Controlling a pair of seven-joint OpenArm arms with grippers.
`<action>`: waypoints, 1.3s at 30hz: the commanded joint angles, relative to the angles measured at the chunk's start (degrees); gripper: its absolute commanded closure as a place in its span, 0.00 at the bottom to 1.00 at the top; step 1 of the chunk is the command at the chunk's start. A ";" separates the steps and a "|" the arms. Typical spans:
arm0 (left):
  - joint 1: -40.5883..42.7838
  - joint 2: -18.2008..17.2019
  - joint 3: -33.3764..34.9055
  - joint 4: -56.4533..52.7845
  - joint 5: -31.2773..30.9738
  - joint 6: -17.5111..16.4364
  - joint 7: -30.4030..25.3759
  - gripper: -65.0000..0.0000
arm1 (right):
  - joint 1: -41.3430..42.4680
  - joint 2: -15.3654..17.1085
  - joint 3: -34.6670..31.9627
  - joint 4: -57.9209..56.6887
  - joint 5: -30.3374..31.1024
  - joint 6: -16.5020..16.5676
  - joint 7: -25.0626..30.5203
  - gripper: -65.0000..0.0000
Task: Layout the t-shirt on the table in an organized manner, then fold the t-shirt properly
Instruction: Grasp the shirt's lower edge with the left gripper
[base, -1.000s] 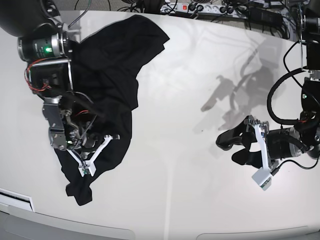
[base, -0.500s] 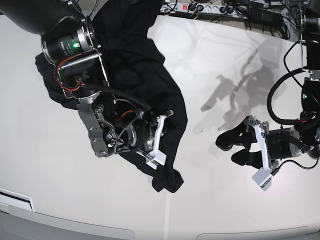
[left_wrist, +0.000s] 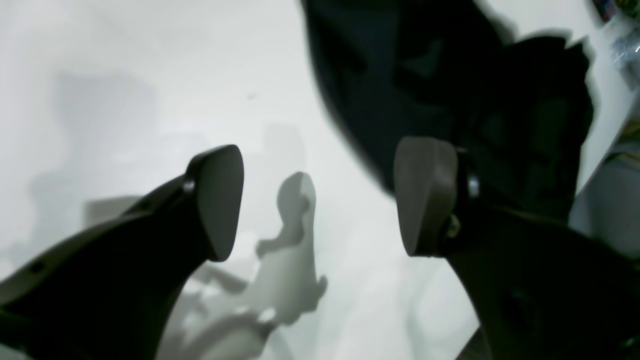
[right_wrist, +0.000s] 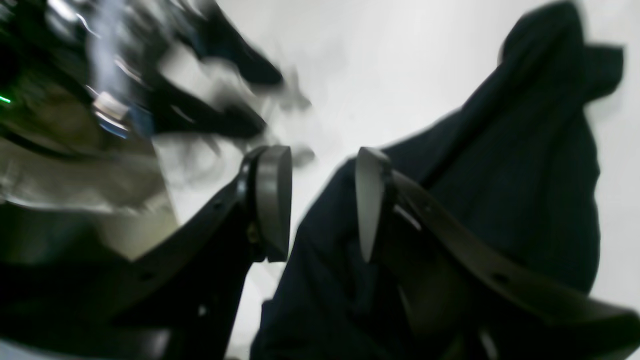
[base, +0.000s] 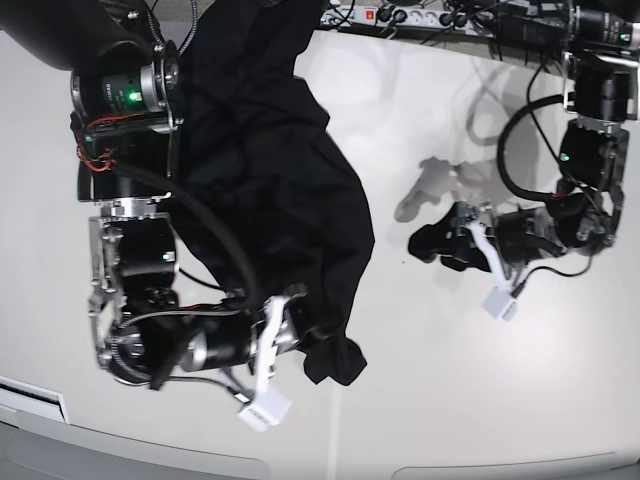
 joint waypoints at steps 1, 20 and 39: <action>-1.25 0.57 -0.37 -0.57 0.15 0.17 -1.55 0.27 | 1.84 1.11 1.25 1.31 0.68 0.20 0.62 0.63; -3.63 16.26 5.16 -7.50 15.98 5.31 -10.84 0.32 | -9.38 17.64 3.56 11.93 0.28 0.34 0.62 0.63; -14.84 14.14 1.20 -7.43 20.39 11.23 -6.23 1.00 | -33.70 20.22 3.65 28.39 -2.03 -3.61 2.91 0.63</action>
